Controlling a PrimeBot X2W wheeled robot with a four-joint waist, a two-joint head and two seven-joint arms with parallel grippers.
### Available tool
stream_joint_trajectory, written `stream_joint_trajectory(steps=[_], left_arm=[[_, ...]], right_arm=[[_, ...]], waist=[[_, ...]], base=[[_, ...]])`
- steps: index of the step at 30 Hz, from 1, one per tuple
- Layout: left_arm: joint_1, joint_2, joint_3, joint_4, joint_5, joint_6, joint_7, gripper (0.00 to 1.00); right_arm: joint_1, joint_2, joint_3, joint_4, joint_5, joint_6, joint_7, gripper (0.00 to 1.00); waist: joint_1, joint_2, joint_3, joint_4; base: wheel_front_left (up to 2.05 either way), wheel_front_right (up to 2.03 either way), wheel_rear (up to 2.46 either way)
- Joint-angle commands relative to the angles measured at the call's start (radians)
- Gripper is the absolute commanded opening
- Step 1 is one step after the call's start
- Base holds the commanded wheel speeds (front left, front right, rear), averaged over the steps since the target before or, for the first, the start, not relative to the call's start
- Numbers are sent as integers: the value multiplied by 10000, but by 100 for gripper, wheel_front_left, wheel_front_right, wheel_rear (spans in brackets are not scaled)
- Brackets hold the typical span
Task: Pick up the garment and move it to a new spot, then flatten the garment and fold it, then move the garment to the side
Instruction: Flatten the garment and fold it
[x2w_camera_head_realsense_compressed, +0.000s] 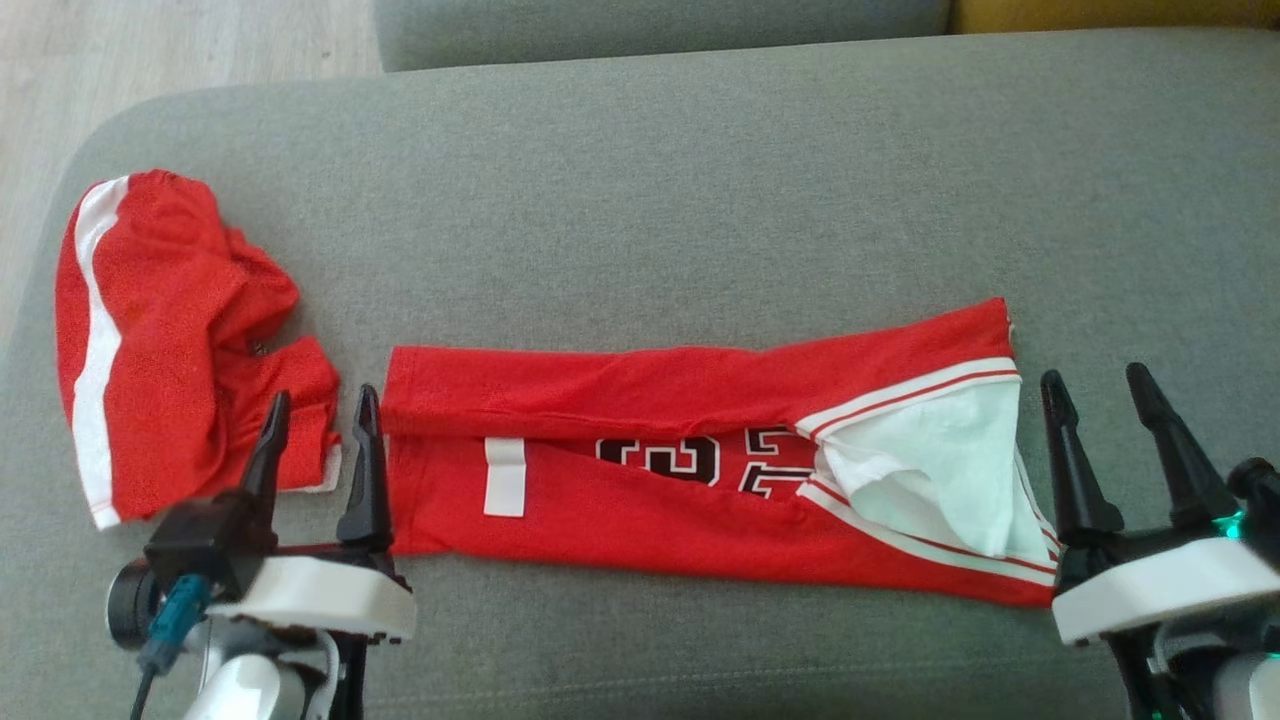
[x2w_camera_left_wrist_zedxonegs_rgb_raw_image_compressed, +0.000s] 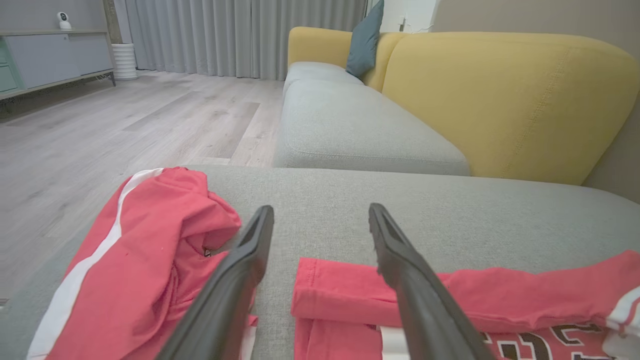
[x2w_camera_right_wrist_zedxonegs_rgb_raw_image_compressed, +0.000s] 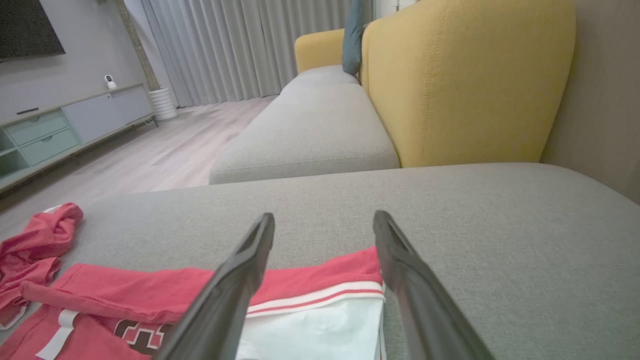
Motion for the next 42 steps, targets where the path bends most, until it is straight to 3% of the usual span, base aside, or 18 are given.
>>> stream_joint_trajectory(steps=[1,9,18,30,31,32,34,42], left_arm=[[-309,254,348,-330,108,65,-60,100],[-408,319,312,-347,196,145,-45,100],[-861,337,224,-439,316,79,-41,100],[-1591,143,158,-279,447,-174,-100,100],[-1615,125,176,-245,446,-192,-104,100],[-1615,125,176,-245,446,-192,-104,100],[-1645,85,213,-188,447,-218,-113,100],[-1555,-40,373,-56,486,-291,-130,100]], right_arm=[[-403,-163,227,-301,43,40,-98,100],[-389,-189,196,101,203,40,54,100],[-813,-793,-17,2424,829,40,530,100],[-1986,-1232,416,4491,1620,40,2753,100],[-2008,-1248,452,4511,1683,40,2916,87],[-2008,-1248,452,4511,1683,40,2916,87],[-2010,-1203,494,4484,1954,40,3218,0],[-1950,-1505,-96,3963,2156,40,3316,0]], waist=[[1,-1,17,11],[1,-1,135,55],[1,-1,744,294],[1,-1,1570,614],[1,-1,1586,623],[1,-1,1586,623],[1,-1,1596,629],[1,-1,1393,466]], base=[[0,0,0],[0,0,0],[0,0,0],[0,0,0],[0,0,0],[0,0,0],[0,0,0],[0,0,0]])
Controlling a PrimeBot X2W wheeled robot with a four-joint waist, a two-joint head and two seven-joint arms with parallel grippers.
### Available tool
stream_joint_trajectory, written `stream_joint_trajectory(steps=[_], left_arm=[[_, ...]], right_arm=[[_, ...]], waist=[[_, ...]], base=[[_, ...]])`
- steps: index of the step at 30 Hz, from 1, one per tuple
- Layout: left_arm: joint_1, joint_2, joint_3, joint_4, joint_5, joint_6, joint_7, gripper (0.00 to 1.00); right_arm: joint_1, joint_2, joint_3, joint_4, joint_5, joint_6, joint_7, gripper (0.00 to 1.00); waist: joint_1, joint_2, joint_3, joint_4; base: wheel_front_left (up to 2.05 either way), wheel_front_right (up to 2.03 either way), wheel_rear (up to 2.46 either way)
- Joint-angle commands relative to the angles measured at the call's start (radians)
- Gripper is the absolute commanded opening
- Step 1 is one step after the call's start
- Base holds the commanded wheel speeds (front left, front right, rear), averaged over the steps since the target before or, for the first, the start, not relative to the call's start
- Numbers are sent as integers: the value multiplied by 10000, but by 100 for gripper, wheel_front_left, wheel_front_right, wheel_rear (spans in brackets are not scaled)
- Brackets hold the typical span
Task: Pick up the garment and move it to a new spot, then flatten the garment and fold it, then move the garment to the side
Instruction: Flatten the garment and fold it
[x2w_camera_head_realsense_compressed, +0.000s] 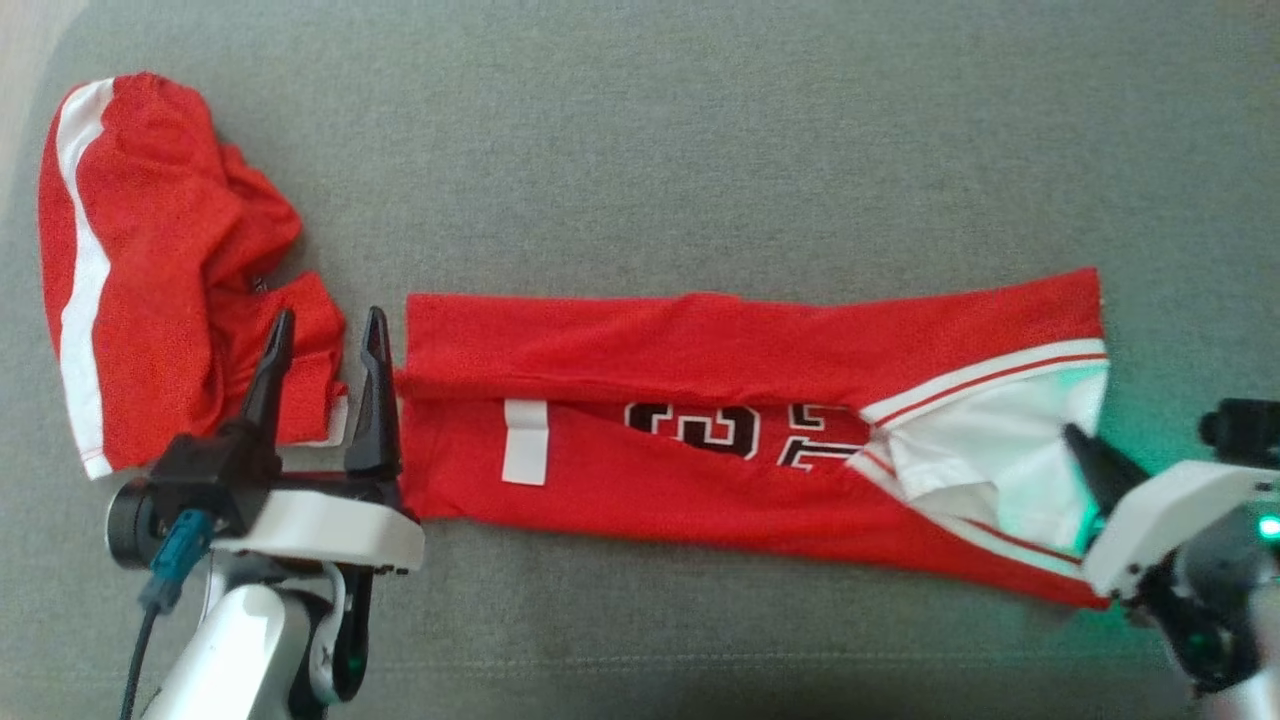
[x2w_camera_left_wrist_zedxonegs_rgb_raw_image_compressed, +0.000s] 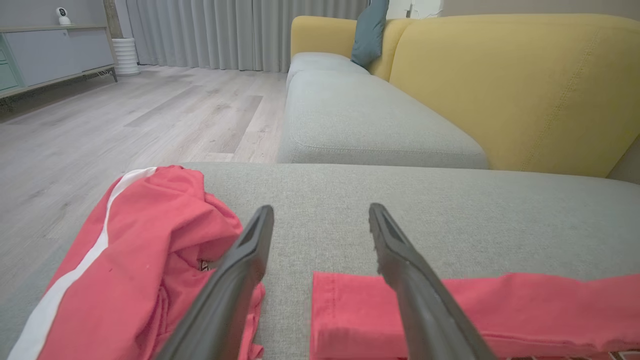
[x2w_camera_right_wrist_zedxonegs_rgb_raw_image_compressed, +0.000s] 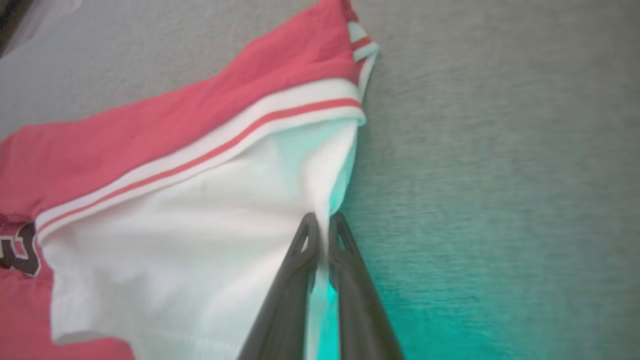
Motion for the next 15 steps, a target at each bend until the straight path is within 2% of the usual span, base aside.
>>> stream_joint_trajectory(steps=[1,10,15], left_arm=[[-332,98,444,-314,107,-8,-119,100],[-196,20,479,-414,246,-68,-122,100],[-82,-16,489,-391,282,-90,-123,100]], right_arm=[[72,-462,-176,-363,-66,39,28,0],[405,-1334,-1827,-540,-573,39,307,0],[388,-1515,-1864,-994,-753,39,360,0]], waist=[[-1,0,-75,-59],[-1,0,-296,-174],[-1,0,-498,-248]], base=[[0,0,0],[0,0,0],[0,0,0]])
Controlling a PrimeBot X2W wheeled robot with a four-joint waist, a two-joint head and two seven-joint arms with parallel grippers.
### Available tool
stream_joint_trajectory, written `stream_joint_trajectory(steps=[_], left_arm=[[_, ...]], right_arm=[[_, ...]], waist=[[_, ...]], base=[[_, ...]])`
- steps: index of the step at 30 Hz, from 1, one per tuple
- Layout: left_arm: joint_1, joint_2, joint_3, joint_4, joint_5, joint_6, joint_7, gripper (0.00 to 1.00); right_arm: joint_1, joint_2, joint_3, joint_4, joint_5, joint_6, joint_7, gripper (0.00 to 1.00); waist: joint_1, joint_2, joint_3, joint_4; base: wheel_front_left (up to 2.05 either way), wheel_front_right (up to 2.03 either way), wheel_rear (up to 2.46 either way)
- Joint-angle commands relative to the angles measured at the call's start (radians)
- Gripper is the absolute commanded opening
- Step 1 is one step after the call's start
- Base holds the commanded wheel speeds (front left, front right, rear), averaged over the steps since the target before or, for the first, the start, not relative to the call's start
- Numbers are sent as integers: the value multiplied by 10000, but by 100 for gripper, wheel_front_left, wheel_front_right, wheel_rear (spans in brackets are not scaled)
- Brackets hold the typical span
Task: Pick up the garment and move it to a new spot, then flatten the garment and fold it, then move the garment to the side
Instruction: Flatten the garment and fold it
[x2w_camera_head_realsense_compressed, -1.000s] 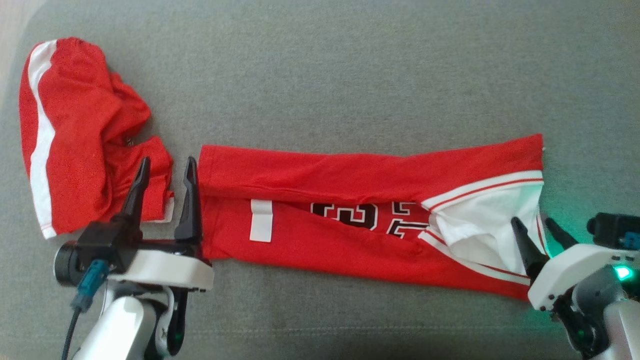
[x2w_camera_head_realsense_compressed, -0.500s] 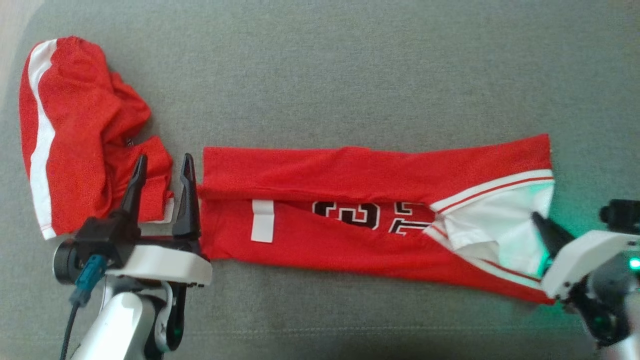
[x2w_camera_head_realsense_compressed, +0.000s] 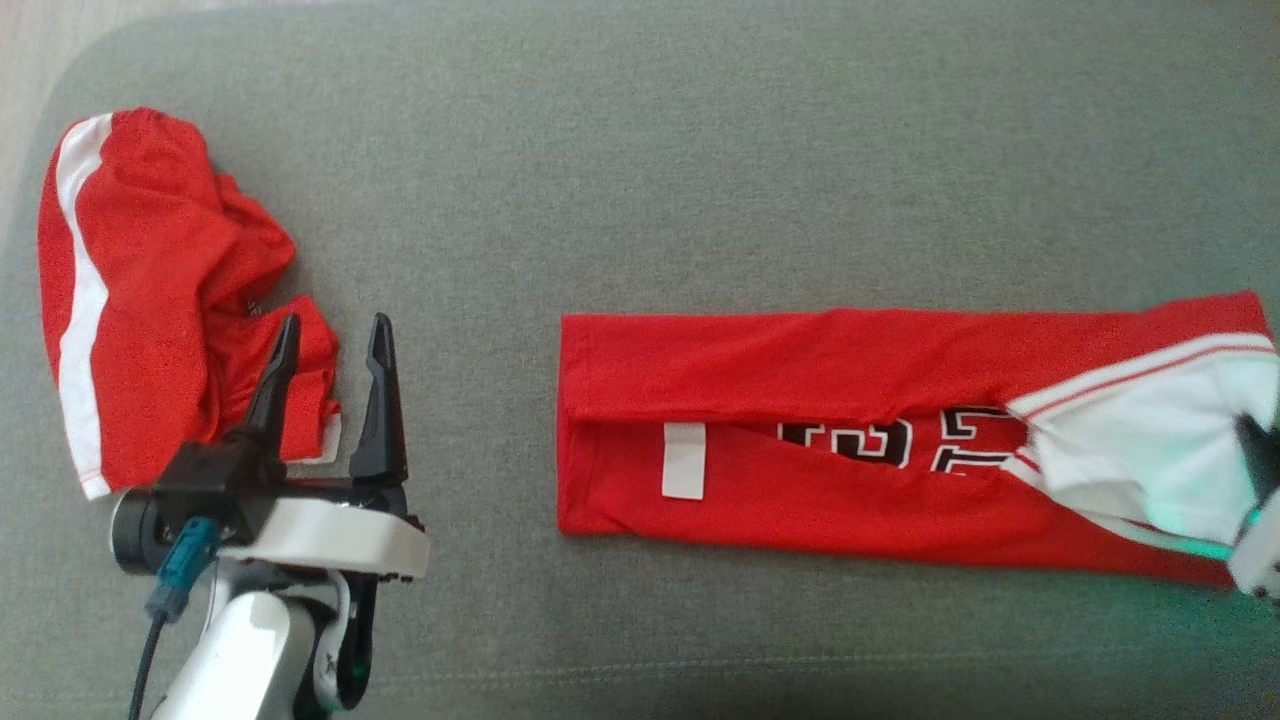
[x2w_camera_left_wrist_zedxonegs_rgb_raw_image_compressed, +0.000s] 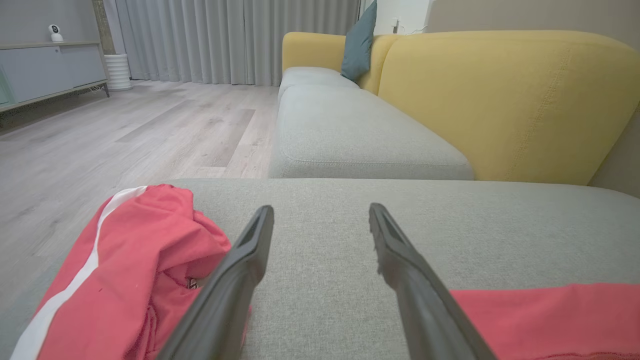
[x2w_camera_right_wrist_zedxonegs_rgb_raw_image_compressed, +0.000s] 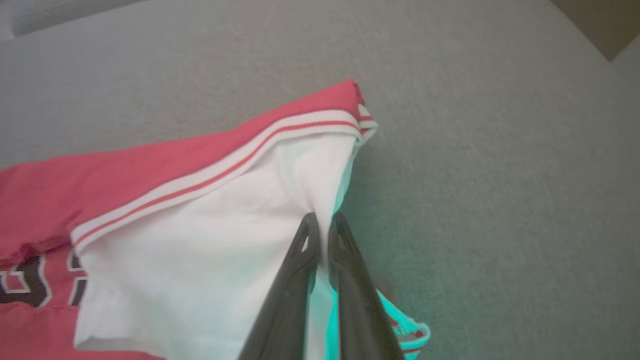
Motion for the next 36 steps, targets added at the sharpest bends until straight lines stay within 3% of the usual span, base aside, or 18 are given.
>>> stream_joint_trajectory(steps=[1,8,13,19,25,32,33,35,36], left_arm=[[-182,119,404,-333,96,-3,-121,100],[-56,90,324,-288,74,-44,-121,100],[-49,78,247,-252,50,-84,-120,100],[-107,55,218,-181,-12,-117,-119,100],[-254,-86,63,-96,-1,-180,-119,100],[-345,-166,50,-24,14,-197,-120,100],[-347,-169,66,-20,17,-199,-121,100],[-340,-176,87,-18,28,-203,-121,100],[-337,-182,95,-18,37,-201,-121,100]], right_arm=[[-179,-388,279,-719,-83,39,70,0],[-703,-70,2130,-3034,-524,39,715,0],[-1157,996,3749,-3562,-317,39,886,0],[-1649,2502,5636,-2584,424,39,120,0],[-2062,2741,7061,-802,1186,39,-1041,0],[-2581,2748,7438,770,1868,39,-2452,0],[-2664,2748,7493,924,1903,39,-2596,42],[-2811,2749,7632,1116,2030,39,-2915,100],[-2897,2749,7708,1145,2061,39,-3114,100]], waist=[[0,0,-98,-43],[0,0,-440,-30],[0,0,-569,137],[0,0,-516,406],[0,0,-352,766],[0,0,-177,889],[0,0,-162,874],[0,0,-144,840],[0,0,-138,818]], base=[[0,0,0],[0,0,0],[0,0,0],[0,0,0],[0,0,0],[0,0,0],[0,0,0],[0,0,0],[0,0,0]])
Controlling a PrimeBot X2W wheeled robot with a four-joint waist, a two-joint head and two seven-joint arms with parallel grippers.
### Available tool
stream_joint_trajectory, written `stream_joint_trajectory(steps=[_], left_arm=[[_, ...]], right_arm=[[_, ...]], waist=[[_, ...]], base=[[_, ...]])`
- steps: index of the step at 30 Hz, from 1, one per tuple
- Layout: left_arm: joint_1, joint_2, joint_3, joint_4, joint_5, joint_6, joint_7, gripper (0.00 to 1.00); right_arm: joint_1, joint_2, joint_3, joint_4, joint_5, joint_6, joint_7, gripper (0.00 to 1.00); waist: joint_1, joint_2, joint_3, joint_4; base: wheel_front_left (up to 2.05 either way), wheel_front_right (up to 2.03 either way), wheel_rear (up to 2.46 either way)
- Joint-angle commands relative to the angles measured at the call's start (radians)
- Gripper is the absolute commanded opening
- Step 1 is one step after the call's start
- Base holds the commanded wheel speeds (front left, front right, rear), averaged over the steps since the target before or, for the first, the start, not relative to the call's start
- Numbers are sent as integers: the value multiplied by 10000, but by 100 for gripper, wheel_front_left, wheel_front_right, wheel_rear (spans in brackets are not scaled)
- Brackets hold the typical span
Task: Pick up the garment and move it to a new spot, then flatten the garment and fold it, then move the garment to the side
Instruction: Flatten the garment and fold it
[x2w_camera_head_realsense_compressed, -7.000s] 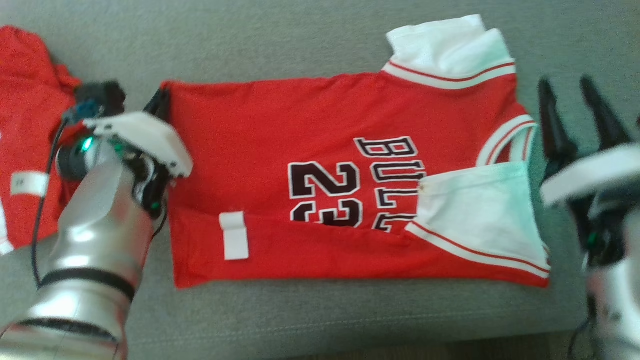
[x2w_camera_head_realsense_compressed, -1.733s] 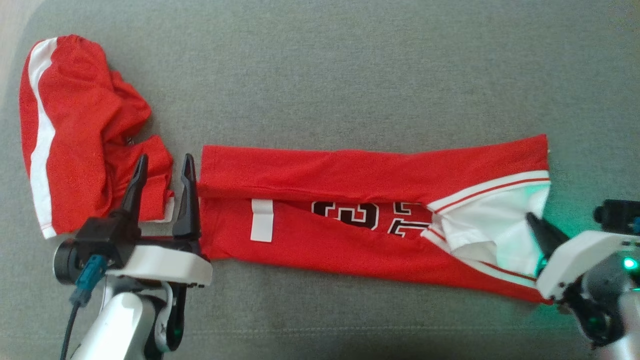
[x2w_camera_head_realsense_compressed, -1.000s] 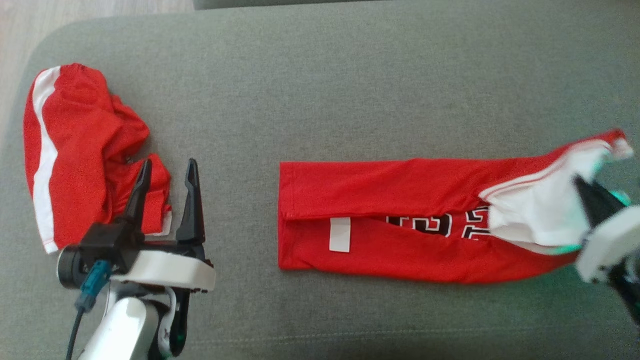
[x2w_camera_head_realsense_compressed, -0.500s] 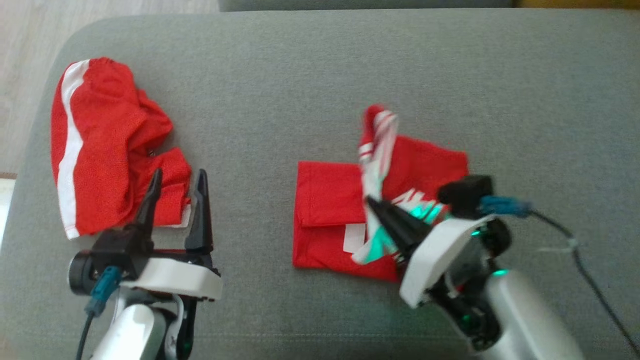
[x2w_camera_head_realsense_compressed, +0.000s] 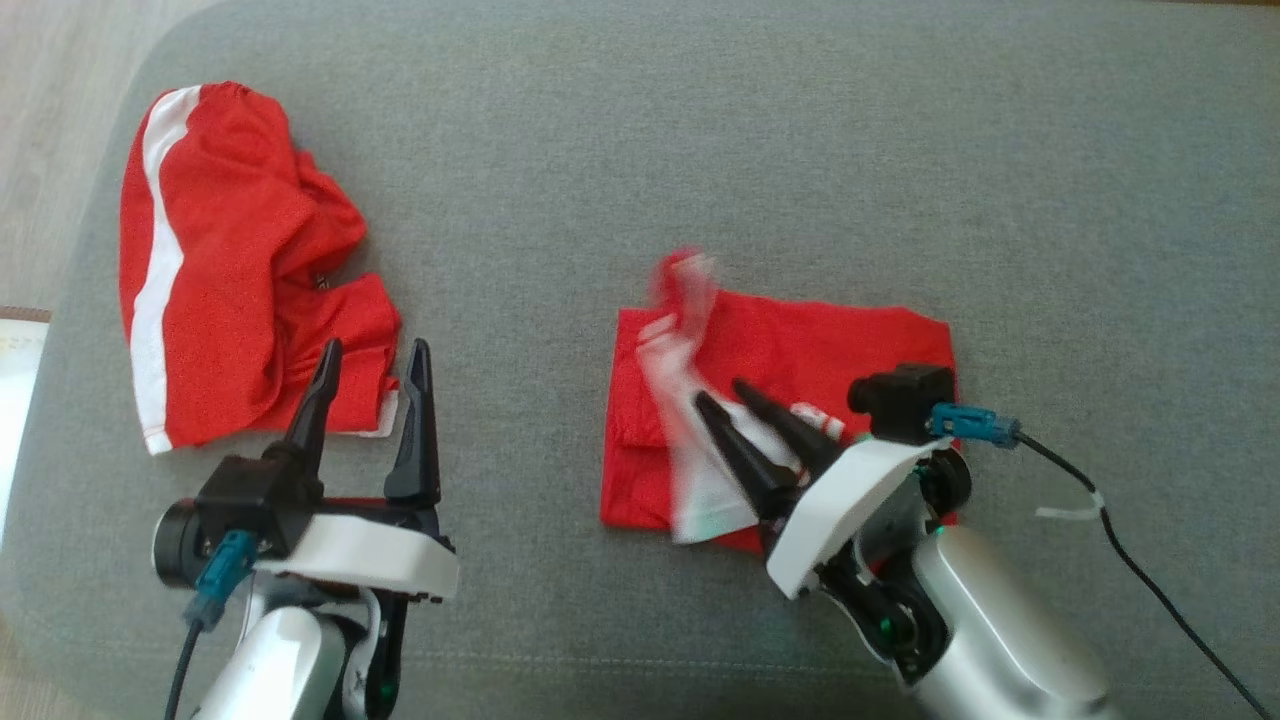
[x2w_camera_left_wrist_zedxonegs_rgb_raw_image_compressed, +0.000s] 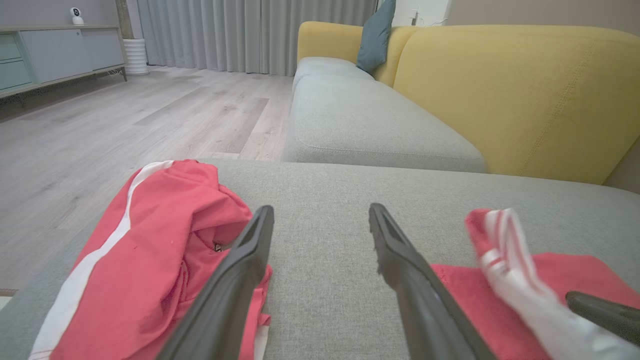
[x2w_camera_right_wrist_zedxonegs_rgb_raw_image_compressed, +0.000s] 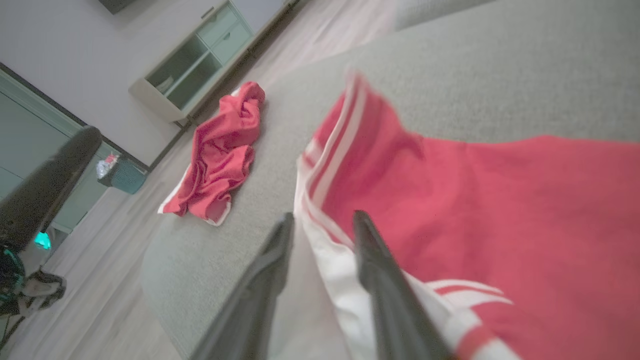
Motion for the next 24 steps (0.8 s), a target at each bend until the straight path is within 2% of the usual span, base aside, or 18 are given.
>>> stream_joint_trajectory(steps=[1,6,11,18,24], left_arm=[[-495,92,389,-255,69,-18,-121,100],[-494,109,427,-224,109,-21,-121,100],[-439,143,468,-218,135,9,-121,100],[-289,248,505,-244,151,91,-121,100],[-155,398,564,-297,139,159,-86,100]], right_arm=[[-454,174,286,-366,82,39,-470,100],[-746,174,292,-868,-56,39,-1948,100],[-645,41,-956,-1611,-1253,39,-2890,100],[620,-647,-3533,-2818,-2814,39,-2694,100],[2041,-791,-4919,-3790,-3465,39,-2195,100]], waist=[[0,0,6,-45],[0,0,-27,-168],[0,0,-129,-330],[0,0,-263,-591],[0,0,-406,-803]], base=[[0,0,0],[0,0,0],[0,0,0],[0,0,0],[0,0,0]])
